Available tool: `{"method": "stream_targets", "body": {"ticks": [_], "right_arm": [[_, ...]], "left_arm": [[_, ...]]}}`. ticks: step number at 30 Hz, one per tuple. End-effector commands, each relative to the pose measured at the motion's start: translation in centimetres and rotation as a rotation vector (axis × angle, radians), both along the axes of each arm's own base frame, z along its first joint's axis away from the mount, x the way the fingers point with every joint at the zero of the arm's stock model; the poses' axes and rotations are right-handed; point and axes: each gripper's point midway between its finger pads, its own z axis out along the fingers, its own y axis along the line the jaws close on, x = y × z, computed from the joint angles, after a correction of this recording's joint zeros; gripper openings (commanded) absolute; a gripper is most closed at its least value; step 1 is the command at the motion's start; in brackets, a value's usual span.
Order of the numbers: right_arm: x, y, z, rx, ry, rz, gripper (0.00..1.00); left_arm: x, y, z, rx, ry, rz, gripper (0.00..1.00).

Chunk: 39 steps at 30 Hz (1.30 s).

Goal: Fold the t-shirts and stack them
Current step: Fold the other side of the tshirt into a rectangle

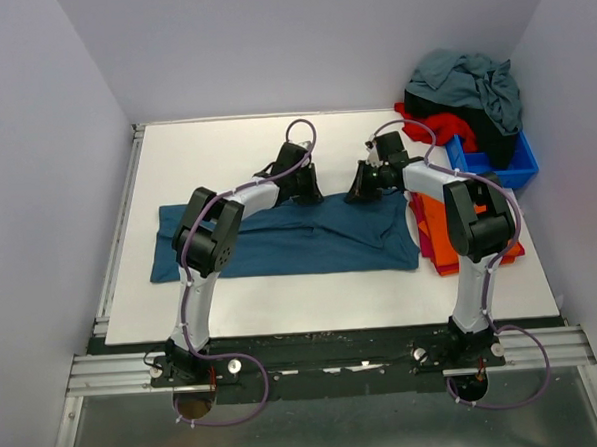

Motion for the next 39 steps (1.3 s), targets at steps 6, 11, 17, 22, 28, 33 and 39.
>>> {"method": "stream_targets", "body": {"ticks": [6,11,17,22,28,33,39], "right_arm": [[-2.2,1.1,-1.0,0.033,0.052,0.066,0.06],[-3.9,1.7,-1.2,0.057,0.085,0.090,0.03],[-9.3,3.2,0.5,0.093,0.088,0.182,0.03],[-12.1,2.2,2.7,0.076,0.034,0.206,0.07],[-12.0,1.1,4.5,0.024,-0.044,0.203,0.15],[-9.1,-1.2,3.7,-0.139,-0.092,0.079,0.43],[-6.1,-2.1,3.3,-0.237,-0.111,0.020,0.56]], "left_arm": [[-1.2,0.4,-1.5,0.036,0.009,-0.053,0.00],[-1.4,0.7,-1.5,0.046,-0.006,-0.058,0.00],[-1.3,0.9,-1.7,0.076,0.007,-0.056,0.00],[-1.2,0.7,-1.3,0.060,-0.006,-0.059,0.00],[-1.1,0.9,-1.1,0.069,-0.019,-0.055,0.00],[-1.0,0.8,-0.4,0.057,-0.042,-0.059,0.00],[-0.7,0.7,1.8,0.045,-0.084,-0.057,0.00]]}}
